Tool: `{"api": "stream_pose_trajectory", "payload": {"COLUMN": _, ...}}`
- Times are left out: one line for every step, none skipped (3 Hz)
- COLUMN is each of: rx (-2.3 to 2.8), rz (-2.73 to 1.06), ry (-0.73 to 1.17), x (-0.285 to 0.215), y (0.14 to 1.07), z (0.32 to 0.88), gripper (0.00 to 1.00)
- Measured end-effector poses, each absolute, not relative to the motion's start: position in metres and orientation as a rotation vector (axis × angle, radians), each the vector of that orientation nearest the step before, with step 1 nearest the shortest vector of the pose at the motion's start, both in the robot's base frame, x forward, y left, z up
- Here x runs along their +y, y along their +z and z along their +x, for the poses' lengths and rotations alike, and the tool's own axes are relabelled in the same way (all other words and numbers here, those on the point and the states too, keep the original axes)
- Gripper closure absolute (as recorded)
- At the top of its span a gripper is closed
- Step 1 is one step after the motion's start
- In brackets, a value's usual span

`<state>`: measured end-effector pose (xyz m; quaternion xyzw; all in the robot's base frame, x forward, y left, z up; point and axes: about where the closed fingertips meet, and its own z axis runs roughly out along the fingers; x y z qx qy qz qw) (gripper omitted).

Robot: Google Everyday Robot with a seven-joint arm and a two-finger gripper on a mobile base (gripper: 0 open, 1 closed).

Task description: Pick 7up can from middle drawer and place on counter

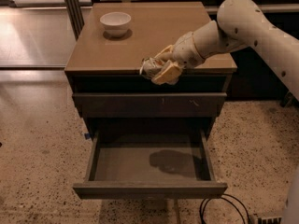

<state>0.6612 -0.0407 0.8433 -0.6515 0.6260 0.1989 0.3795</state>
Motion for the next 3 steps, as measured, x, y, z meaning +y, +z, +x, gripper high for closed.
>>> {"api": "stream_pose_trajectory", "payload": {"rx": 1.638, "rz": -1.596, "ry": 0.497, "x": -0.048, "y": 0.872, "z": 0.683, "gripper": 1.00}}
{"api": "stream_pose_trajectory", "payload": {"rx": 1.715, "rz": -1.463, "ry": 0.558, "x": -0.052, "y": 0.874, "z": 0.719, "gripper": 1.00}}
{"api": "stream_pose_trajectory", "payload": {"rx": 1.799, "rz": -1.278, "ry": 0.637, "x": -0.057, "y": 0.861, "z": 0.760, "gripper": 1.00}}
